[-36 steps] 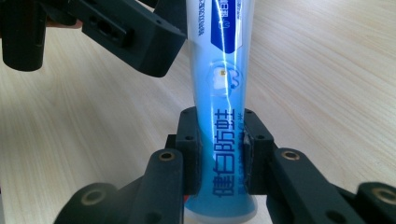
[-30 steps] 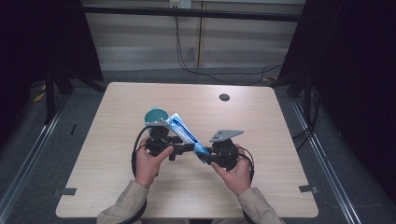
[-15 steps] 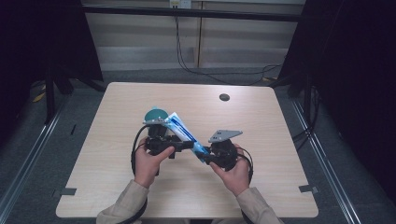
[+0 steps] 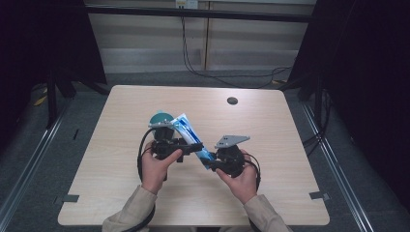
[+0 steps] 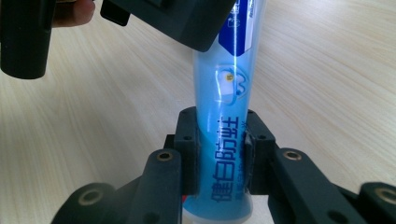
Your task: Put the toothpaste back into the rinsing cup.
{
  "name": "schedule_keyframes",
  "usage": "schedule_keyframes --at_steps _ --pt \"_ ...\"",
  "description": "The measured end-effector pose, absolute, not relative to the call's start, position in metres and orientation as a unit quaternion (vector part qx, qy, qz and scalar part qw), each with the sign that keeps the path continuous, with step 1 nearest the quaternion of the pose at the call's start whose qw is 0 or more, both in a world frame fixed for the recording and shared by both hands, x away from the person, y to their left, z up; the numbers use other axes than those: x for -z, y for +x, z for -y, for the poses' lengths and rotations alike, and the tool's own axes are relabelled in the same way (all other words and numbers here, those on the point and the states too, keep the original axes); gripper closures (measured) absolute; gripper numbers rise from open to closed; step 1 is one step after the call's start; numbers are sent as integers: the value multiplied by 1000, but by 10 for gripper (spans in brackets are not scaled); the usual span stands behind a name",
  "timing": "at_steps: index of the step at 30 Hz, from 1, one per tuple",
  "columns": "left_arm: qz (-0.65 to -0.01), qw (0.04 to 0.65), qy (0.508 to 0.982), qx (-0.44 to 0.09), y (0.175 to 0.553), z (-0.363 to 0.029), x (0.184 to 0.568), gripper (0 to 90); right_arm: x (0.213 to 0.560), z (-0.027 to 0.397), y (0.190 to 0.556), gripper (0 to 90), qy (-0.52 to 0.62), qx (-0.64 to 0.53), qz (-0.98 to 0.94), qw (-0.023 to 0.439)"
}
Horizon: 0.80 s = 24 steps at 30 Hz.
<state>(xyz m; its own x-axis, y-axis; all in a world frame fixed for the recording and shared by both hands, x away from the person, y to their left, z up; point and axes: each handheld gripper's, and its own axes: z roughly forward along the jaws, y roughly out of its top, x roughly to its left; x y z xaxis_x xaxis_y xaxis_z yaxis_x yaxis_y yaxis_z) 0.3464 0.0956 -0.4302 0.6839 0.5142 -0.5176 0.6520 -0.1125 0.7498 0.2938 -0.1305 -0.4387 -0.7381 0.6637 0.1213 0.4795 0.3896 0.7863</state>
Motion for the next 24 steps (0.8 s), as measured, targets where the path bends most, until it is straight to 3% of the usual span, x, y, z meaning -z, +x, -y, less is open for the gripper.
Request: schedule_keyframes --at_steps 9,24 --pt "-400 547 734 52 345 -94 429 358 437 130 293 720 351 -439 -820 106" --pt "-410 550 726 46 346 -91 428 366 437 127 292 718 354 -440 -818 108"
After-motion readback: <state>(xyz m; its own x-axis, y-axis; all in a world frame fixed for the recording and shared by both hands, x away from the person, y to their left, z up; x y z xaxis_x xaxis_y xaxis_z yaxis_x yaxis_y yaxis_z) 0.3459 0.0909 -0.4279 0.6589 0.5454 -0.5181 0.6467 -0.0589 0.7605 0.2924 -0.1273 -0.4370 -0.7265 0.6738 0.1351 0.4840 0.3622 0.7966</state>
